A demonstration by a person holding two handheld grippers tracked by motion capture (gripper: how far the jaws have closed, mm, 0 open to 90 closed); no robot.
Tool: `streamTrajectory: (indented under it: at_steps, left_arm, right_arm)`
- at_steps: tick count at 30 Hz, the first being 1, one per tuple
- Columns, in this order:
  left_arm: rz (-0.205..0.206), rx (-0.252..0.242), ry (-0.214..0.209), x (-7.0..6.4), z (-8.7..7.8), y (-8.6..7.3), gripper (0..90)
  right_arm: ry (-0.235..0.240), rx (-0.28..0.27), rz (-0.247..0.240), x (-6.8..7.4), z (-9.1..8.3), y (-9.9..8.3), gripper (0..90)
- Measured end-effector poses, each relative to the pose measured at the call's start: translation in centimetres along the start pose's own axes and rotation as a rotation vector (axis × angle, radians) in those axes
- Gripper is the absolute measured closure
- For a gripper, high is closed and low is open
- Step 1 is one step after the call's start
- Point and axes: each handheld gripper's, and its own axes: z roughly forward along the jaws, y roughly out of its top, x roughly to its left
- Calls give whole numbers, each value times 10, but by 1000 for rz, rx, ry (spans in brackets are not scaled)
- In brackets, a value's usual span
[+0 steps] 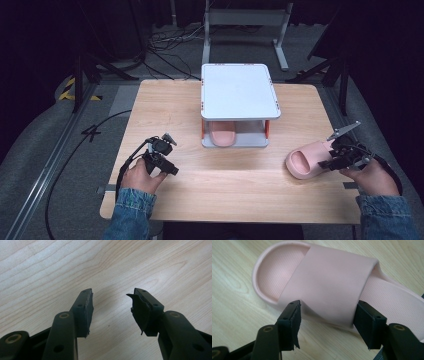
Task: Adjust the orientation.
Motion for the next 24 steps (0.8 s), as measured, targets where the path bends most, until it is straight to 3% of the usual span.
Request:
streamTrajectory:
  at_steps: [3, 7, 13, 15, 17, 20, 24]
  left_arm:
    - [3, -4, 4, 1, -1, -2, 513]
    - [-11, -5, 1, 0, 0, -2, 512]
    - [-3, 5, -3, 0, 1, -1, 512]
    - [6, 4, -1, 0, 2, 0, 512]
    - [4, 4, 1, 0, 2, 0, 512]
    - [3, 3, -1, 0, 2, 0, 512]
    - [6, 7, -3, 0, 2, 1, 512]
  right_arm:
    - [35, -8, 24, 3, -2, 5, 490]
    - [107, -20, -11, 17, 0, 15, 538]
    - [149, -32, -84, 48, 8, 37, 519]
    - [150, -10, -104, 58, 11, 43, 528]
    - [150, 3, -109, 64, 13, 47, 528]
    - [190, 1, -102, 68, 15, 49, 542]
    - [178, 16, -85, 74, 16, 50, 542]
